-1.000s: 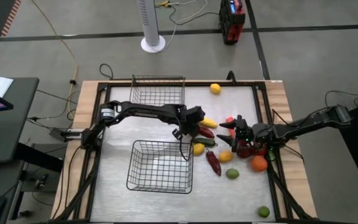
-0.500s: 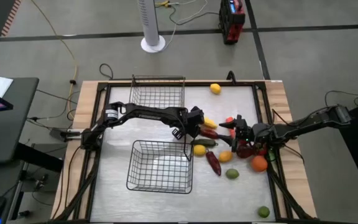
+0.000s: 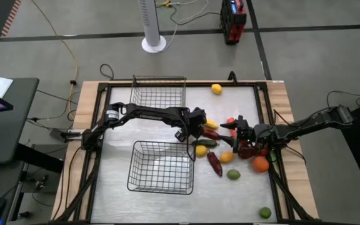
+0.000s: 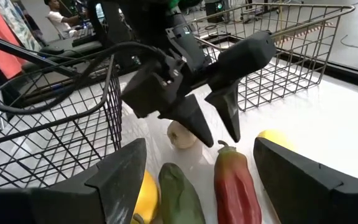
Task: Sort produce into baskets
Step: Put the red chili pepper into the top wire basket
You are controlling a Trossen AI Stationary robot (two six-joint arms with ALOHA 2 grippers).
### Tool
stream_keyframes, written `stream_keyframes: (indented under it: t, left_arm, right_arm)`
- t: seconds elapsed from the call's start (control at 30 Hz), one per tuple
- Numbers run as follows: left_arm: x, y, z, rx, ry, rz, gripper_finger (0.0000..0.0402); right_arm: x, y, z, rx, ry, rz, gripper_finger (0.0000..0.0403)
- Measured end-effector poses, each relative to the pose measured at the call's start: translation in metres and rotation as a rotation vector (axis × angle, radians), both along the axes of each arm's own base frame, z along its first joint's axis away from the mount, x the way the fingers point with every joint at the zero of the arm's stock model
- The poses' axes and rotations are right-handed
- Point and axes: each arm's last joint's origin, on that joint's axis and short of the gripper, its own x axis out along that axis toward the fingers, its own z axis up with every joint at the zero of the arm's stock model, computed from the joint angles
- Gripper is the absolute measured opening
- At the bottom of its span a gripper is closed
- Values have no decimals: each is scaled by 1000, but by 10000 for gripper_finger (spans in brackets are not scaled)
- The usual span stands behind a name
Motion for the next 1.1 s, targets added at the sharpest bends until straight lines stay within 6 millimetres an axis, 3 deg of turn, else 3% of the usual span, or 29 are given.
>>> stream_keyframes:
  t: [0.4,0.93,1.1]
  left_arm:
    - [1,1,1,-23,-12,-22,163]
    - [2,7,2,-54,-48,41,11]
    - [1,10,1,-55,-48,49,2]
  right_arm:
    - [0,0,-1,0,7,0,324]
    - [0,0,-1,0,7,0,324]
    - [0,0,-1,0,7,0,324]
